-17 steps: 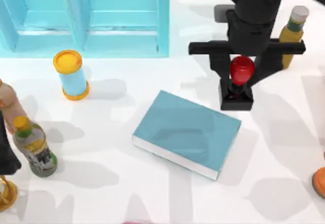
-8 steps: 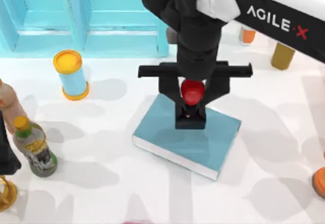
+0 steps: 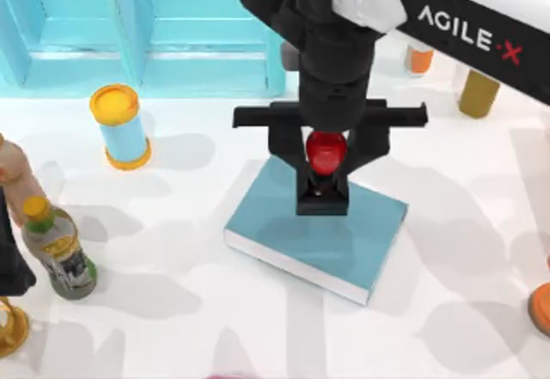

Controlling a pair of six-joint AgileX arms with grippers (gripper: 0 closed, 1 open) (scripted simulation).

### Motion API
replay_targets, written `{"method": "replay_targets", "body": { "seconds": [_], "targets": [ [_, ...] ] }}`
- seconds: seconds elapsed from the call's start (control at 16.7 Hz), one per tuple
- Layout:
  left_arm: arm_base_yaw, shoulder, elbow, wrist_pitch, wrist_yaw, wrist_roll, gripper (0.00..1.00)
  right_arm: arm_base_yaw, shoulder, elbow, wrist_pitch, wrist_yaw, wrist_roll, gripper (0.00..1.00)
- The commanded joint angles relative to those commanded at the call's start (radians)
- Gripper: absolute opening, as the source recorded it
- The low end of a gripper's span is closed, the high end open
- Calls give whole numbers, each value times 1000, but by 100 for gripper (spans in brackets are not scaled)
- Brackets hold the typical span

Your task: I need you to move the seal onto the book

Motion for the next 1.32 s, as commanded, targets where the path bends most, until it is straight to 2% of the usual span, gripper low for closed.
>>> {"method": "replay_targets", "body": {
  "seconds": [0.78, 1.32],
  "targets": [
    [0, 0, 0, 0, 0, 0, 100, 0, 0, 0, 0, 0, 0, 98],
    [0, 0, 0, 0, 0, 0, 100, -1, 0, 0, 0, 0, 0, 100]
  ]
}}
